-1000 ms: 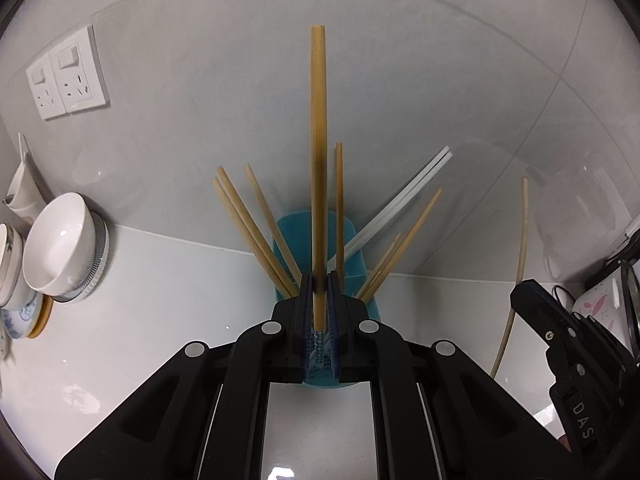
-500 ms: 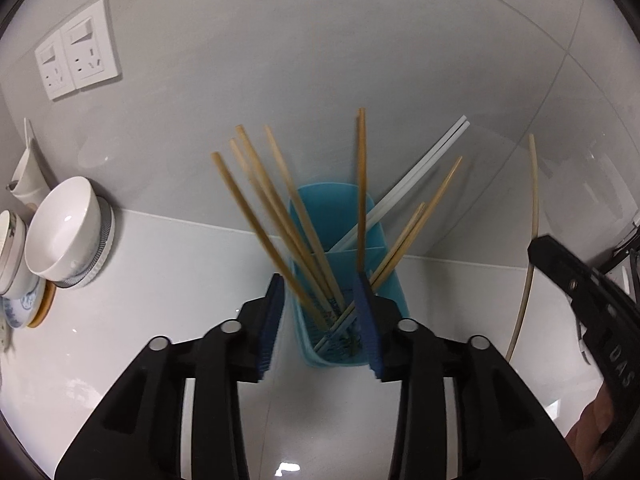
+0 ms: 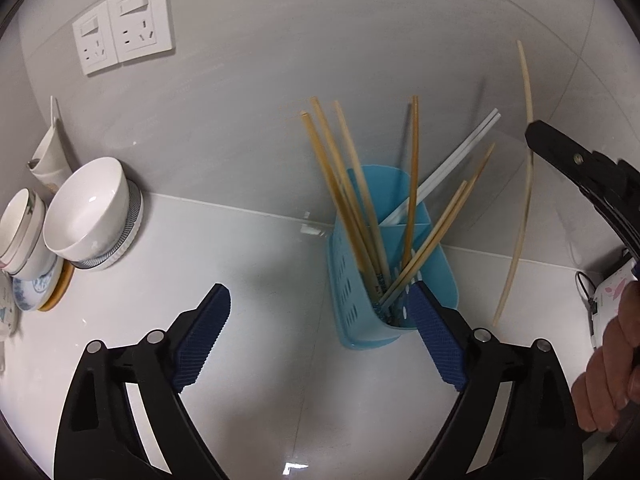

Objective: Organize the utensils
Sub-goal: 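Open the left tool to drop its chopstick in the holder while the right tool lowers and releases its chopstick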

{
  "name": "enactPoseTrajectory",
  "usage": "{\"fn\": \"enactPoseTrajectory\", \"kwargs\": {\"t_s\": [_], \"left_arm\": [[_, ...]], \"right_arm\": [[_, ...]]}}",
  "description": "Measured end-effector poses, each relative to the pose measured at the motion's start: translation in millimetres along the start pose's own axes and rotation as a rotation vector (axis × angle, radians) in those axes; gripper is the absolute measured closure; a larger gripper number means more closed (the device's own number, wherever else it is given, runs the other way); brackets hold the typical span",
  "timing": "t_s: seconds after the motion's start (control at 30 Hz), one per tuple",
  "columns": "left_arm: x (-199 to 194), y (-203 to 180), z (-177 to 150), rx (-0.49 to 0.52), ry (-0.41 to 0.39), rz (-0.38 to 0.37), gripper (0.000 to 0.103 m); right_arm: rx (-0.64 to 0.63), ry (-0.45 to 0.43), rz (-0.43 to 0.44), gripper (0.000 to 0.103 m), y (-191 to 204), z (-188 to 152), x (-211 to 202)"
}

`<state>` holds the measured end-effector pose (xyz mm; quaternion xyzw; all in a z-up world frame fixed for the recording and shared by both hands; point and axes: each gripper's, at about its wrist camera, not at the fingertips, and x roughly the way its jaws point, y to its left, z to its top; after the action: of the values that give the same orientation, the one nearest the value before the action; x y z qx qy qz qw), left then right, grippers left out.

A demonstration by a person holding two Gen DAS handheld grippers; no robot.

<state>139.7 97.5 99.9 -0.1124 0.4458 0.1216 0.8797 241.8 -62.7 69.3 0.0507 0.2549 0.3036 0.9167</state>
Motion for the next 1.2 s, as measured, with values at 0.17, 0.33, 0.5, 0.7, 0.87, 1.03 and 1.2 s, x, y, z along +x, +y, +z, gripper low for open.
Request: {"fn": "enactPoseTrajectory", "kwargs": {"t_s": [0.17, 0.33, 0.5, 0.7, 0.87, 1.03, 1.2], "left_arm": [[2.2, 10.8, -2.1, -0.018, 0.001, -0.010, 0.007], [5.6, 11.3, -5.2, -0.009, 0.002, -0.016, 0.006], [12.9, 15.7, -8.9, -0.020, 0.012, -0.018, 0.006], [19.7, 22.6, -8.9, -0.033, 0.017, -0.013, 0.006], [18.5, 24.2, -8.7, -0.034, 0.011, -0.013, 0.006], [14.1, 24.8, -7.5, -0.035, 0.004, -0.009, 0.006], [6.0, 19.2, -8.9, -0.025, -0.002, -0.003, 0.006]], "right_arm": [[-0.020, -0.026, 0.002, 0.099, 7.4, -2.5, 15.4], [-0.055, -0.023, -0.014, 0.099, 7.5, -10.7, 23.7], [-0.074, 0.006, -0.023, 0.099, 10.7, -23.6, 41.0], [-0.084, 0.049, -0.036, 0.099, 11.4, -37.6, 54.2], [-0.095, 0.089, -0.052, 0.099, 12.2, -45.1, 59.9], [-0.099, 0.117, -0.073, 0.096, 11.9, -45.8, 54.4], [-0.094, 0.130, -0.120, 0.052, 6.0, -44.0, 35.7]]}}
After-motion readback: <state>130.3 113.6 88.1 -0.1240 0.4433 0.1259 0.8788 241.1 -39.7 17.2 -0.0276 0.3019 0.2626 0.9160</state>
